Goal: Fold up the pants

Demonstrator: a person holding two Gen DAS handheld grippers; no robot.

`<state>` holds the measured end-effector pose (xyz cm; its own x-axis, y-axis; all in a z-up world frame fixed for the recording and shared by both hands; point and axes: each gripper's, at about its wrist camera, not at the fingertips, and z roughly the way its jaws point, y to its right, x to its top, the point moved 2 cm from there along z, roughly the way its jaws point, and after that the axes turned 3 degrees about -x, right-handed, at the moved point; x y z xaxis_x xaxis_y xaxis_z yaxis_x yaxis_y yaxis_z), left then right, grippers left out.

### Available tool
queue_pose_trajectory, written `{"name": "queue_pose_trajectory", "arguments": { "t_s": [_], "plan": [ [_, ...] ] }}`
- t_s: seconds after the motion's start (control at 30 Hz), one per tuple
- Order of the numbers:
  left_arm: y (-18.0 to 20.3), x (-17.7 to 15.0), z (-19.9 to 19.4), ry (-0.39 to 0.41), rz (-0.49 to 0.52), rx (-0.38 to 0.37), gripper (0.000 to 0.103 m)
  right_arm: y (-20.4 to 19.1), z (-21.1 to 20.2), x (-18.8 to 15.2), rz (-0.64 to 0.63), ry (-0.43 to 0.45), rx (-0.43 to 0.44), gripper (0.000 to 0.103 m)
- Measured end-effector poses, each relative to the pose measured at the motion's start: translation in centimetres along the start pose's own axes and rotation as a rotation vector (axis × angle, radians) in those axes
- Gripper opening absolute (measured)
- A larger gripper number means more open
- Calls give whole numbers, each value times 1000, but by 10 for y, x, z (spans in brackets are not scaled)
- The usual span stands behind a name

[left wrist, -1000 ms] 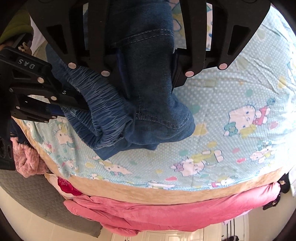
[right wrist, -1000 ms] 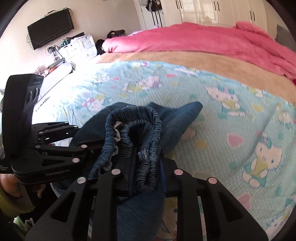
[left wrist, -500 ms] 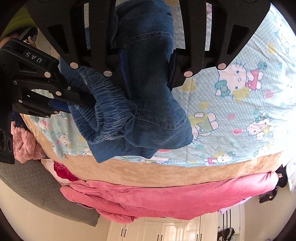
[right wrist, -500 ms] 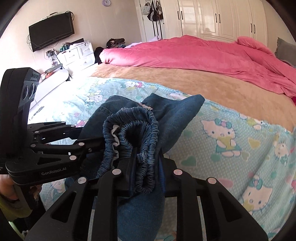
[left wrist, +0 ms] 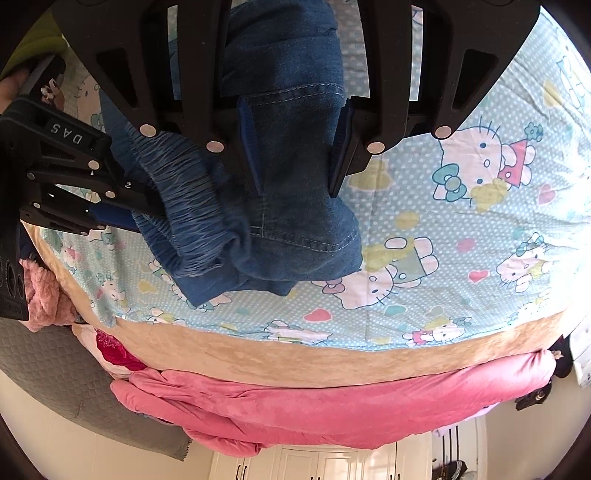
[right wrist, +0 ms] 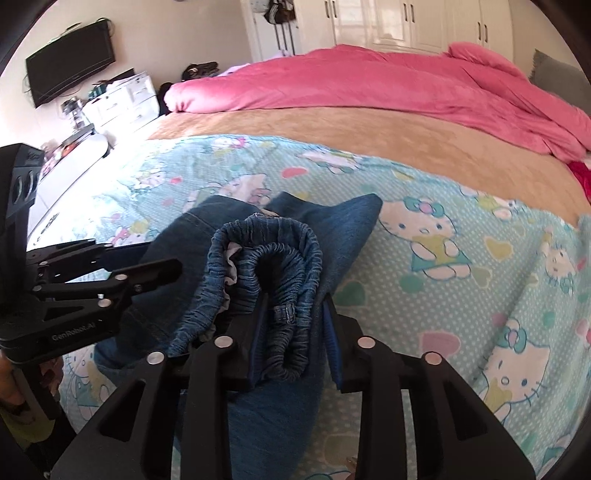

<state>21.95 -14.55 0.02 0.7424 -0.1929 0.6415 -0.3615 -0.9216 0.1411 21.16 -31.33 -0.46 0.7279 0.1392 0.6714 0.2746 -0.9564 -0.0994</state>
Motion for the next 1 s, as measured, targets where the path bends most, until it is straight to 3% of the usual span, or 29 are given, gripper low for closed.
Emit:
{"name": "queue_pose_trajectory", "arguments": {
  "t_s": [0.17, 0.3, 0.63, 0.67, 0.7, 0.83, 0.9, 1.0],
  "plan": [
    [-1, -4, 3, -7, 4, 10, 34, 11, 5, -7, 25, -27, -39, 41],
    [-3, -8, 5, -17, -5, 12, 39, 17, 14, -12, 50, -74, -47, 42],
    [-7, -11, 0, -21, -10, 22, 53, 14, 9, -9, 55, -73, -59, 42],
    [-7, -11, 0, -19, -10, 22, 55, 14, 8, -9, 58, -72, -63, 47],
    [-8, -11, -2, -17, -10, 25, 57, 15, 6, -9, 62, -66, -81, 59],
    [-9, -11, -7, -8, -15, 27, 62, 21, -2, -8, 91, -44, -81, 69],
    [-10, -10, -9, -3, -19, 27, 67, 24, -7, -7, 110, -25, -79, 82],
    [-12, -9, -12, 2, -25, 26, 74, 26, -14, -5, 123, -6, -86, 90]
  ]
}}
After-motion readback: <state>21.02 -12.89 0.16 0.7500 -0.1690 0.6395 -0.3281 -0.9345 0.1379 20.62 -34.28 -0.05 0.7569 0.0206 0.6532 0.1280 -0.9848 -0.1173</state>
